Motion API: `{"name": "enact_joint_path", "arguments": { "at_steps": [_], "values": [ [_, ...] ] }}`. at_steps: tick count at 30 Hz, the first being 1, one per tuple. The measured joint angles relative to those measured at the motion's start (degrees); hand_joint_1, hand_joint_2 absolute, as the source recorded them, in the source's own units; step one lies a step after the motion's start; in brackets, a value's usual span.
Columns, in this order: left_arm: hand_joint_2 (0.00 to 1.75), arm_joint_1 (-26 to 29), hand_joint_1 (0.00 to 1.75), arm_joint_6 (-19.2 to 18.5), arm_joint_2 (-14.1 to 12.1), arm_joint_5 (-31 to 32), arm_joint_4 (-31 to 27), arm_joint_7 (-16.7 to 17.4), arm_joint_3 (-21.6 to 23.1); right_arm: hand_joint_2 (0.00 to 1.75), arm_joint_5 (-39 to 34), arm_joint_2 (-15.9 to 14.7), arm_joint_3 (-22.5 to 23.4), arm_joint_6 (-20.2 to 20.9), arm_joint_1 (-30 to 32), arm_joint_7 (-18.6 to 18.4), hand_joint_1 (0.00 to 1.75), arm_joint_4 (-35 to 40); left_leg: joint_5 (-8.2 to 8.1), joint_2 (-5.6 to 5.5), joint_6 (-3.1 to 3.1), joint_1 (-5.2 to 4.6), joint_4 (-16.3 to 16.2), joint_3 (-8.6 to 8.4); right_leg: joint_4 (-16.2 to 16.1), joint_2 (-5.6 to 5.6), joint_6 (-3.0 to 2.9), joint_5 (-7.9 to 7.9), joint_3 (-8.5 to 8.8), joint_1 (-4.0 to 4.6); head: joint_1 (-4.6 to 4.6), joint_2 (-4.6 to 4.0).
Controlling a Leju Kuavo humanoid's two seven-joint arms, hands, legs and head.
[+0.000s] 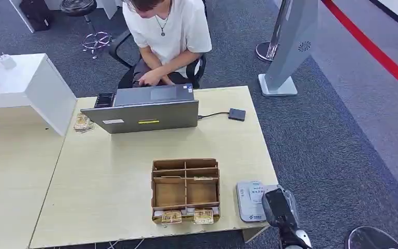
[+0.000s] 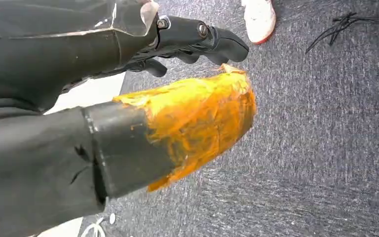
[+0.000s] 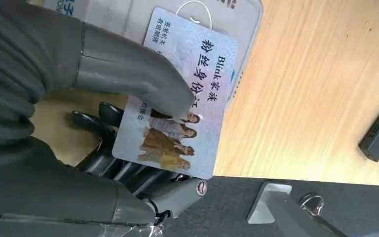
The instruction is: Pass the card to the sensor for recognition and then transmit it.
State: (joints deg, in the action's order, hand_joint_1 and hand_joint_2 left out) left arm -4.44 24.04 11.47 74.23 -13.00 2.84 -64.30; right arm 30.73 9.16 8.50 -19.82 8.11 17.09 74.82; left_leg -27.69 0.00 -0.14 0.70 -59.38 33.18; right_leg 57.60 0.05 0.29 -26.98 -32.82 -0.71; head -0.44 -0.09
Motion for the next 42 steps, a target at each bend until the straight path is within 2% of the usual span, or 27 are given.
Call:
{"name": "enact_joint_path", "arguments": {
  "at_steps": [11, 31, 38, 42],
  "values": [
    [0.0, 0.0, 0.0, 0.3, -0.2, -0.1, 0.0, 0.1, -0.4, 1.75, 3.9, -0.5, 0.6, 0.5, -1.0, -1.6, 1.75, -1.1, 0.0, 0.01, 0.0, 0.0, 0.0, -0.06, 0.0, 0.0, 0.01, 0.01, 0.07, 0.0, 0.0, 0.0],
    [0.0, 0.0, 0.0, 0.6, -0.4, -0.3, 0.0, 0.2, -0.5, 1.75, 5.0, -0.9, 0.6, 0.5, -3.0, -1.7, 1.75, -3.8, 0.0, 0.02, 0.01, 0.0, 0.0, -0.31, 0.0, 0.02, 0.06, 0.05, 0.3, 0.0, 0.0, 0.0],
    [0.0, 0.0, 0.0, 0.6, -0.5, -0.3, 0.0, 0.2, -0.5, 1.75, 5.0, -0.9, 0.6, 0.5, -3.4, -1.4, 1.75, -4.2, 0.0, 0.02, 0.0, 0.0, 0.0, -0.33, 0.0, 0.03, 0.06, 0.05, 0.32, 0.0, 0.0, 0.0],
    [0.0, 0.0, 0.0, 0.6, -0.5, -0.3, 0.0, 0.2, -0.6, 1.75, 3.6, -0.9, 0.6, 0.7, -3.4, 0.1, 1.75, -4.2, 0.0, 0.02, 0.0, 0.0, 0.0, -0.32, 0.0, 0.03, 0.06, 0.05, 0.32, 0.0, 0.0, 0.0]
  ]
}}
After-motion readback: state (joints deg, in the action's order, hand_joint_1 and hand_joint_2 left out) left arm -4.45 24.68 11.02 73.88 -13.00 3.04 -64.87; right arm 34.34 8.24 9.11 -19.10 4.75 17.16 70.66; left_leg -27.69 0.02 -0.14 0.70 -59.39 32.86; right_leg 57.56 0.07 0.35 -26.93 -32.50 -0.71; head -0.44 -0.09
